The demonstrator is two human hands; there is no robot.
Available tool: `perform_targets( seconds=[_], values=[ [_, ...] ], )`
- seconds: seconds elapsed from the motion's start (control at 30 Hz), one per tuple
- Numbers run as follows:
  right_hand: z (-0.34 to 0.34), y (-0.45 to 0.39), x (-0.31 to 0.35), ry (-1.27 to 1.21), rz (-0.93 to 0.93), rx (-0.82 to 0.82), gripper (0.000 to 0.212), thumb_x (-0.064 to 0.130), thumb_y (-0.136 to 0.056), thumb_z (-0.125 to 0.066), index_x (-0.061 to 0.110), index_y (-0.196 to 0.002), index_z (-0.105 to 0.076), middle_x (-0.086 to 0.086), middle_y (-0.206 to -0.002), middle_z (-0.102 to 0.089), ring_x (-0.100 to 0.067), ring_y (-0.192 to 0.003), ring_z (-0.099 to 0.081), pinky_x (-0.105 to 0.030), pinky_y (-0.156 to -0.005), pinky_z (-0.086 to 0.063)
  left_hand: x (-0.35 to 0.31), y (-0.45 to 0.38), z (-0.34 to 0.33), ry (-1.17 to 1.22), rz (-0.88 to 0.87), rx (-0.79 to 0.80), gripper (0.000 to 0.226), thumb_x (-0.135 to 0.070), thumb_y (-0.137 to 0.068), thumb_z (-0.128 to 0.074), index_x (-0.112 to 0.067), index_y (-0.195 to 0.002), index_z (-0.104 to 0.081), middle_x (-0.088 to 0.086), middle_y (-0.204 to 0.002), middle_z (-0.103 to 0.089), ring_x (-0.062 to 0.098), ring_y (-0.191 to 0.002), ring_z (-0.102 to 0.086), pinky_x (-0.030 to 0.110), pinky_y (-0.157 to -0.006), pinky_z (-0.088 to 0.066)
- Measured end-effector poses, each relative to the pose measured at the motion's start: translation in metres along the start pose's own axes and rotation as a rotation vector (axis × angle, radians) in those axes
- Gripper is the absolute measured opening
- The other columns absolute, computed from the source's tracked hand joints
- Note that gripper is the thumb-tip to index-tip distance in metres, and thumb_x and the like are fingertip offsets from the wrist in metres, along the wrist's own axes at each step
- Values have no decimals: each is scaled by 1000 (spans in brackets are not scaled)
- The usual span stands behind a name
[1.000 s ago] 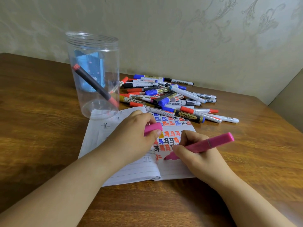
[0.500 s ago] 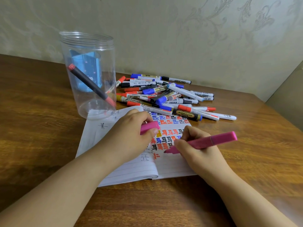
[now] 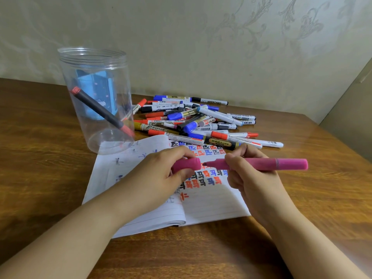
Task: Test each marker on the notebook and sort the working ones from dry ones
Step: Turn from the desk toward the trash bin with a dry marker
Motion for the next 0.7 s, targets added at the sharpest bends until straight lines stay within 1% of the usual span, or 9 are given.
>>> perform_targets(
  seconds=[0.17,0.23,0.3,0.37,0.43,0.5,0.57,0.63,0.7],
  values=[
    [-10,-2,-3,82,12,117,21,23,-63,-75,13,-66,-57,3,-48,-43,-8,-44,-33,-20,-44,-30,-11,2,-11,53,-45,67,19,-32,-87,-57,-40,-104,-57,-17,-93,-61,-1,-87,-57,22,-77,-49],
    [-14,-1,-5,31,-13,174,19,18,-67,-78,11,-69,-61,1,-48,-45,-9,-44,-34,-18,-42,-30,-11,2,-11,40,-60,54,16,-32,-87,-56,-41,-101,-57,-20,-88,-60,-3,-84,-57,15,-71,-46],
    [-15,-1,-4,40,-30,184,21,25,-70,-79,10,-74,-65,-1,-51,-49,-10,-45,-40,-19,-43,-34,-11,2,-7,31,-63,23,14,-32,-88,-55,-43,-96,-54,-23,-83,-58,-6,-82,-55,9,-67,-41],
    [-9,-2,-4,-8,-62,115,32,37,-71,-71,7,-82,-66,-4,-53,-49,-11,-44,-43,-20,-43,-36,-11,1,-4,12,-64,-12,13,-34,-88,-55,-44,-94,-49,-24,-79,-55,-8,-83,-52,6,-66,-39],
    [4,-4,-6,-89,-89,-9,37,40,-74,-60,4,-83,-64,-5,-51,-42,-11,-41,-35,-20,-40,-30,-12,1,-2,6,-67,-29,14,-36,-88,-55,-44,-98,-48,-25,-87,-54,-9,-88,-51,7,-70,-40],
    [12,-6,-5,-125,-87,-82,33,32,-84,-57,-1,-80,-55,-5,-49,-33,-11,-40,-24,-21,-39,-21,-13,2,-2,7,-75,-38,18,-35,-87,-55,-40,-104,-54,-24,-90,-56,-8,-91,-51,7,-73,-41],
    [14,-5,-5,-144,-79,-100,19,22,-90,-53,6,-81,-48,-7,-51,-28,-11,-39,-22,-20,-39,-21,-14,2,-1,-2,-91,-54,26,-34,-86,-57,-34,-113,-59,-25,-92,-55,-8,-94,-50,6,-75,-40],
    [12,-4,-7,-170,-84,-100,22,18,-92,-51,11,-74,-40,-7,-51,-29,-10,-37,-25,-20,-38,-23,-17,3,0,-3,-112,-68,34,-35,-84,-57,-30,-117,-60,-25,-96,-57,-7,-97,-50,8,-79,-41],
    [9,-1,-9,-179,-91,-102,27,15,-94,-48,14,-69,-36,-7,-48,-31,-11,-35,-26,-22,-39,-20,-22,4,-2,-7,-137,-79,44,-45,-79,-52,-29,-118,-60,-25,-95,-57,-8,-98,-49,9,-81,-41]
  ],
)
Point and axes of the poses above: each hand's wrist, its own y-axis away from the middle knuckle, its own z-axis out of the back of the hand, x = y × z, the point moved 9 cm from there along -y, towards the middle knuckle
